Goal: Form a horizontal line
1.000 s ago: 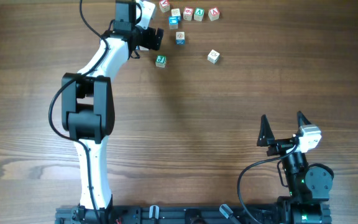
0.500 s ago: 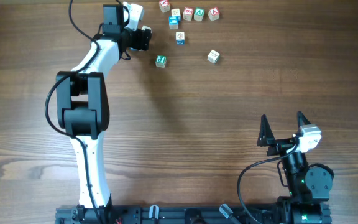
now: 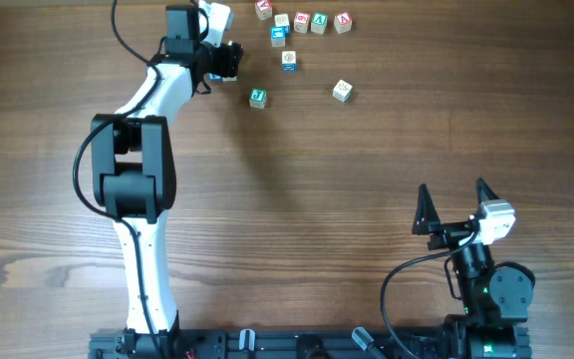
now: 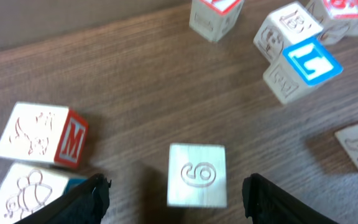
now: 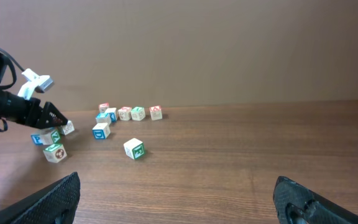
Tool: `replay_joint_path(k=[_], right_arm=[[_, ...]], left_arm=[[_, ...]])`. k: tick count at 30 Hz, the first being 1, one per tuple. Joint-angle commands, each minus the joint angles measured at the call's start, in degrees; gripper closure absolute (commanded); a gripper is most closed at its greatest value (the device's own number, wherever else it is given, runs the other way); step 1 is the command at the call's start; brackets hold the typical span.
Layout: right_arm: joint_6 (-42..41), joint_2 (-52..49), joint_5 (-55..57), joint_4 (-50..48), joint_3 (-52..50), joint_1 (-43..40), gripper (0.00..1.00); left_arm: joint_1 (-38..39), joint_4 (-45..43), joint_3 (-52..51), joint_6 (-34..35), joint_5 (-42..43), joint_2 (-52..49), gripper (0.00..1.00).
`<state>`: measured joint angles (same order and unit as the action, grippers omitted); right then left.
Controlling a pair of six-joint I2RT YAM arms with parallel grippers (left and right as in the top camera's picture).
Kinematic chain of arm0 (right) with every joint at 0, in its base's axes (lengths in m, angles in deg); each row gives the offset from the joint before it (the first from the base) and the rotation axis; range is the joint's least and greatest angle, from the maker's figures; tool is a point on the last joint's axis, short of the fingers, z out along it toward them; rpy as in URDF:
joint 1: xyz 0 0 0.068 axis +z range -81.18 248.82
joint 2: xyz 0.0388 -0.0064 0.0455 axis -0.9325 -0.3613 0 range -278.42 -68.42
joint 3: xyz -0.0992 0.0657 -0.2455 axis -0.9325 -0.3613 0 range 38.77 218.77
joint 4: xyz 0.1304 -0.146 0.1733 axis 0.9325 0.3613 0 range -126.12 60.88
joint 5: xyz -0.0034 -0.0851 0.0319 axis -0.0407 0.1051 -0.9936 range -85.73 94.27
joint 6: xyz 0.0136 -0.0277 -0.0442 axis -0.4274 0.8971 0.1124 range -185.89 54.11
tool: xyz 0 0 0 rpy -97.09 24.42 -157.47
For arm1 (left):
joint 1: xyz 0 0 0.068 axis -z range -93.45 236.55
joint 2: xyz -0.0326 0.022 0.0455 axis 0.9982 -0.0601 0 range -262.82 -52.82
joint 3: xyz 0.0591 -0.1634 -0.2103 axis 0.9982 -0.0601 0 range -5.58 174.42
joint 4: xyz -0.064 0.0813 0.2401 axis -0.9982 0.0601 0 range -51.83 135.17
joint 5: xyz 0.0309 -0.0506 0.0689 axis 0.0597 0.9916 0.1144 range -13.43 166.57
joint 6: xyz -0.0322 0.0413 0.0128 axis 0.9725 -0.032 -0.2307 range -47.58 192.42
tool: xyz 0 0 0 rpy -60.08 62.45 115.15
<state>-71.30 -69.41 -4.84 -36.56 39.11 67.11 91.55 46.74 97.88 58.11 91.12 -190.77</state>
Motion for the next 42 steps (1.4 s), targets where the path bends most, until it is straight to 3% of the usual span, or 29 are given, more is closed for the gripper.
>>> replay_joint_path(k=[1,10,18,26,31,34,36,38,42], right_arm=[[-1.0,0.3,0.5,-0.2,0.0,-0.4,0.0],[-1.0,0.3,0.5,-0.2,0.0,-0.4,0.0],[-1.0,0.3,0.5,-0.2,0.0,-0.4,0.0],[-1.0,0.3,0.5,-0.2,0.0,-0.4,0.0],[-1.0,0.3,0.5,-0.2,0.0,-0.4,0.0],[-1.0,0.3,0.5,-0.2,0.0,-0.4,0.0],[-1.0,0.3,0.5,-0.2,0.0,-0.4,0.0],[-1.0,0.3,0.5,-0.2,0.0,-0.4,0.0],[-1.0,0.3,0.5,-0.2,0.0,-0.4,0.0]], left_arm=[[1.5,-1.1,0.8,-0.3,1.1,-0.9,0.27],[1.9,-2.6,0.8,-0.3,1.0,-2.6,0.37],[1.9,-3.7,0.8,-0.3,0.6,-5.2,0.37],[1.9,-4.9,0.8,2.8,-0.9,-4.8,0.72],[1.9,-4.4,0.8,4.3,-0.9,-0.7,0.79],[1.9,-1.9,0.8,4.3,-1.0,4.6,0.81],[1.9,1.5,0.8,4.3,-1.9,8.9,0.87],[1.9,9.5,0.8,4.3,-3.8,16.5,0.96],[1.9,23.7,0.8,4.3,-3.7,27.4,0.96]])
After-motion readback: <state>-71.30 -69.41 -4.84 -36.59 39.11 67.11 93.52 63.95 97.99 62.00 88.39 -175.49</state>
